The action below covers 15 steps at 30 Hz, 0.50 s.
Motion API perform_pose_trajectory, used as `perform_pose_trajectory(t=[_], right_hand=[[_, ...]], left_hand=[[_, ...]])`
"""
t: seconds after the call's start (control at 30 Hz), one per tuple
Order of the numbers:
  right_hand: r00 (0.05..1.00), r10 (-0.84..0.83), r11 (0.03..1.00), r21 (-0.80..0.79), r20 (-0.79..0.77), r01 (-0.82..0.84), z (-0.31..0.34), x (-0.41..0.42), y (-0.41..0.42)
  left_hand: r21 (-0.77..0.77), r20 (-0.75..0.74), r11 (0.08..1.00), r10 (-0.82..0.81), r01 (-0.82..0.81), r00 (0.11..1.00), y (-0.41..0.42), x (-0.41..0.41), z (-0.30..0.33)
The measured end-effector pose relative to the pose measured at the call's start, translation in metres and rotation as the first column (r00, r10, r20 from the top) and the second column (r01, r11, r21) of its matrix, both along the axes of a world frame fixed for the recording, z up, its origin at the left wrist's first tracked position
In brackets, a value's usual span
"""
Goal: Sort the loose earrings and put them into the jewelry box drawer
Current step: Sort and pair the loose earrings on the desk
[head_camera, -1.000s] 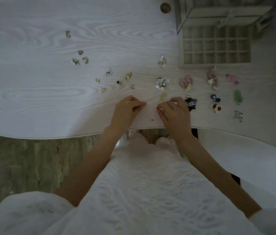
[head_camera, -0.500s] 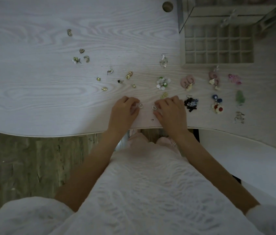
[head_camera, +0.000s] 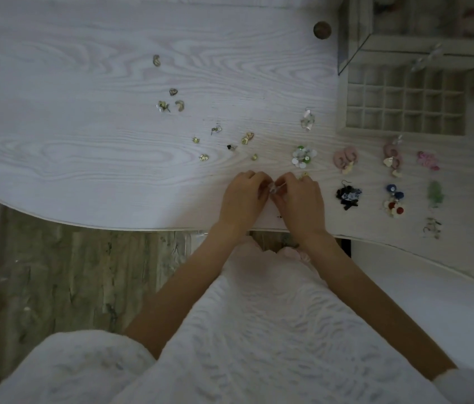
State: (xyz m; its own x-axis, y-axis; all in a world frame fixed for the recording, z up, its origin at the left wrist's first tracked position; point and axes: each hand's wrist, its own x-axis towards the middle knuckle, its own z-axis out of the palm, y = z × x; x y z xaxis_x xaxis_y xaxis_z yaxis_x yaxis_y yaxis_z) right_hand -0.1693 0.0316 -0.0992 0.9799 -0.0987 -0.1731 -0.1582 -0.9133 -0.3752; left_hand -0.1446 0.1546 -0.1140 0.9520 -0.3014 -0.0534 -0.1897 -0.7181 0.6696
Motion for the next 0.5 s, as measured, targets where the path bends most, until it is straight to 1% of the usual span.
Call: perform_pose_trajectory(t=[0.13,0.23,0.3,0.37,0.43,0.5], right_hand=[[0.999,0.048,0.998,-0.031,-0.023,-0.049,0.003,0.001,-0.004],[0.994,0.104,0.994,0.036,-0.021,-0.104,0.014,0.004,-0.007],[0.992,0.122,0.988,0.090,0.029,-0.124,0.023,0.010,-0.004],[0.986,0.148,0.982,0.108,0.076,-0.156,0.027,0.022,0.003],[0.973,0.214,0.968,0.118,0.090,-0.224,0.027,0.040,0.013],[0.952,0.292,0.947,0.111,0.089,-0.300,0.027,0.063,0.026]], left_hand=[[-0.045,-0.015,0.999,-0.025,0.024,1.000,0.007,-0.004,0.003],[-0.078,-0.008,0.997,0.013,-0.013,1.000,0.027,-0.004,0.015],[-0.083,0.059,0.993,0.091,-0.086,0.994,0.051,0.002,0.024],[-0.095,0.104,0.978,0.196,-0.186,0.975,0.079,0.011,0.029],[-0.140,0.063,0.939,0.325,-0.314,0.944,0.108,0.029,0.032],[-0.183,-0.011,0.874,0.456,-0.450,0.890,0.136,0.056,0.031]])
